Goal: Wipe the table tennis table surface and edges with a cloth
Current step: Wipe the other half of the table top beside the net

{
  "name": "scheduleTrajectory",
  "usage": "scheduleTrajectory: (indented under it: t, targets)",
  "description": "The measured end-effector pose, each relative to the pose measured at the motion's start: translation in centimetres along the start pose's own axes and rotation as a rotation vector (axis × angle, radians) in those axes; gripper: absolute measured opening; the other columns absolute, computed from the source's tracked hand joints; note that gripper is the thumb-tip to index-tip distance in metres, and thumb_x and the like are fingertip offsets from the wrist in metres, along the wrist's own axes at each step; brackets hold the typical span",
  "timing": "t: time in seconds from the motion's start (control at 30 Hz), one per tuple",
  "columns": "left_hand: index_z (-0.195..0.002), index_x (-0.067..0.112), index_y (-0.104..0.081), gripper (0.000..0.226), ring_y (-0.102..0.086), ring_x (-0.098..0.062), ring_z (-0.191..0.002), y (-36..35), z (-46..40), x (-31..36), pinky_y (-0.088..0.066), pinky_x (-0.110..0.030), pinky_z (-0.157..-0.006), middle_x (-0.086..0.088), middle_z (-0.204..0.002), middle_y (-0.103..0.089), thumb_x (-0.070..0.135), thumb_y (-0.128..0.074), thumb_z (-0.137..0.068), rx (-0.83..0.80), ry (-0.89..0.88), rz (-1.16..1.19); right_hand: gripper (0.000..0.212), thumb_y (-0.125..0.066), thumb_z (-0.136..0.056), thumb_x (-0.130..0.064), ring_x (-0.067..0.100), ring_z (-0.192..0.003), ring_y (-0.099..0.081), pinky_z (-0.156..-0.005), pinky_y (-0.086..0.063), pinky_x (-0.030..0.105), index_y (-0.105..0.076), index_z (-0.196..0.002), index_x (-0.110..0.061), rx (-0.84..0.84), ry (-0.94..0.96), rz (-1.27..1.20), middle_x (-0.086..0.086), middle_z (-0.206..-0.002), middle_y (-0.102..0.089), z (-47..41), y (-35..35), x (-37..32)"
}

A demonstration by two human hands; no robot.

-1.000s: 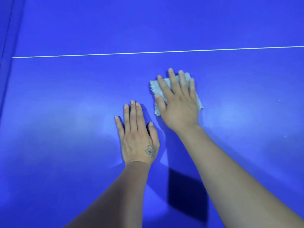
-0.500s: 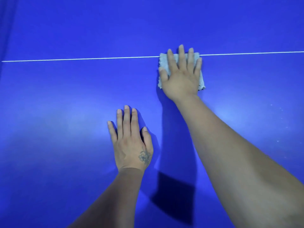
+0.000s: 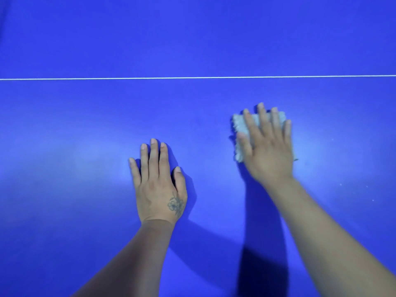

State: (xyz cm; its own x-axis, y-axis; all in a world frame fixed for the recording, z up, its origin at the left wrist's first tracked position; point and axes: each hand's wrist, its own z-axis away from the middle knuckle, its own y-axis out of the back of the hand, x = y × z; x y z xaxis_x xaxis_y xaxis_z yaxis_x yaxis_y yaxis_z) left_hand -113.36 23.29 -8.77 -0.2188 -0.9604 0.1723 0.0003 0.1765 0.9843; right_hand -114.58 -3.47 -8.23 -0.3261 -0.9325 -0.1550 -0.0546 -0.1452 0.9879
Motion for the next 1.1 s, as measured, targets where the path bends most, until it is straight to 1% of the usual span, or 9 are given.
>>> scheduleTrajectory:
  t: [0.07,0.17,0.23,0.33,0.5,0.63,0.83,0.97,1.1]
  targets:
    - [-0.168,0.007,-0.029,0.067,-0.008,-0.027,-0.167,0.0,-0.1,0.0,-0.009,-0.059,-0.133,-0.007,-0.178,-0.019,0.038,-0.032,-0.108,0.006,-0.004,0.0,0.059,-0.022,-0.112,-0.053,0.036,-0.161,-0.018,-0.128,-0.012,0.063,-0.032,-0.166,-0.031,0.004,-0.109,0.02,0.005,-0.175,-0.023,-3.0,0.4,2.5]
    - [-0.168,0.007,-0.03,0.067,-0.008,-0.027,-0.167,0.0,-0.1,0.0,-0.012,-0.057,-0.133,-0.008,-0.178,-0.02,0.038,-0.033,-0.109,0.017,-0.003,0.025,0.065,-0.014,-0.109,-0.058,0.035,-0.163,-0.005,-0.129,-0.002,0.063,-0.022,-0.168,-0.033,-0.033,-0.213,-0.002,0.005,-0.177,-0.012,-8.2,0.6,3.5]
    - [-0.167,0.007,-0.03,0.067,-0.008,-0.027,-0.167,0.0,-0.1,0.0,-0.013,-0.056,-0.133,-0.007,-0.178,-0.02,0.039,-0.034,-0.109,0.022,-0.004,0.025,0.066,-0.015,-0.108,-0.059,0.035,-0.164,0.002,-0.129,0.003,0.062,-0.018,-0.169,-0.034,-0.057,-0.235,-0.039,0.005,-0.178,-0.006,-11.1,0.6,2.4]
    - [-0.167,0.007,-0.031,0.067,-0.008,-0.027,-0.167,-0.1,-0.1,0.0,-0.013,-0.056,-0.134,-0.007,-0.178,-0.021,0.04,-0.034,-0.109,0.03,-0.005,0.026,0.066,-0.016,-0.108,-0.06,0.036,-0.164,0.001,-0.129,0.002,0.062,-0.019,-0.169,-0.033,-0.065,-0.176,-0.041,0.005,-0.178,-0.007,-12.9,0.3,-1.2]
    - [-0.166,0.007,-0.035,0.065,-0.011,-0.027,-0.166,-0.1,0.0,0.0,-0.015,-0.056,-0.133,-0.008,-0.177,-0.024,0.04,-0.036,-0.11,0.048,-0.007,0.048,0.065,-0.018,-0.108,-0.058,0.035,-0.163,-0.01,-0.13,-0.006,0.059,-0.029,-0.167,-0.031,-0.038,0.083,-0.041,0.006,-0.176,-0.019,-6.9,-0.9,-7.1]
    - [-0.166,0.009,-0.035,0.065,-0.011,-0.026,-0.167,-0.2,0.1,0.0,-0.013,-0.054,-0.134,-0.006,-0.177,-0.024,0.041,-0.036,-0.11,0.059,-0.009,0.061,0.062,-0.02,-0.111,-0.057,0.031,-0.163,-0.012,-0.13,-0.01,0.056,-0.03,-0.166,-0.03,-0.032,0.135,-0.038,0.003,-0.176,-0.019,2.0,-0.7,-7.1]
    - [-0.166,0.01,-0.034,0.066,-0.01,-0.026,-0.166,-0.3,0.4,0.0,-0.009,-0.053,-0.134,-0.006,-0.177,-0.023,0.042,-0.036,-0.109,0.062,0.0,0.089,0.061,-0.029,-0.111,-0.055,0.03,-0.164,-0.01,-0.131,-0.009,0.055,-0.029,-0.167,-0.031,-0.034,-0.004,0.002,0.001,-0.177,-0.017,9.1,0.4,-0.2]
    - [-0.164,0.013,-0.04,0.064,-0.013,-0.026,-0.166,-0.1,0.7,-0.1,-0.009,-0.056,-0.134,-0.005,-0.176,-0.028,0.041,-0.042,-0.106,0.094,-0.022,0.133,0.063,-0.024,-0.109,-0.058,0.031,-0.164,-0.009,-0.131,-0.008,0.057,-0.027,-0.167,-0.034,-0.016,-0.158,-0.002,0.002,-0.177,-0.017,6.7,0.8,3.0]
    - [-0.162,0.017,-0.043,0.068,-0.016,-0.021,-0.165,0.5,0.9,-0.1,-0.005,-0.057,-0.134,0.0,-0.174,-0.033,0.039,-0.044,-0.098,0.089,-0.028,0.159,0.064,-0.016,-0.109,-0.057,0.033,-0.164,-0.001,-0.131,0.0,0.058,-0.018,-0.169,-0.035,-0.026,-0.288,0.015,0.003,-0.178,-0.009,3.7,0.4,1.5]
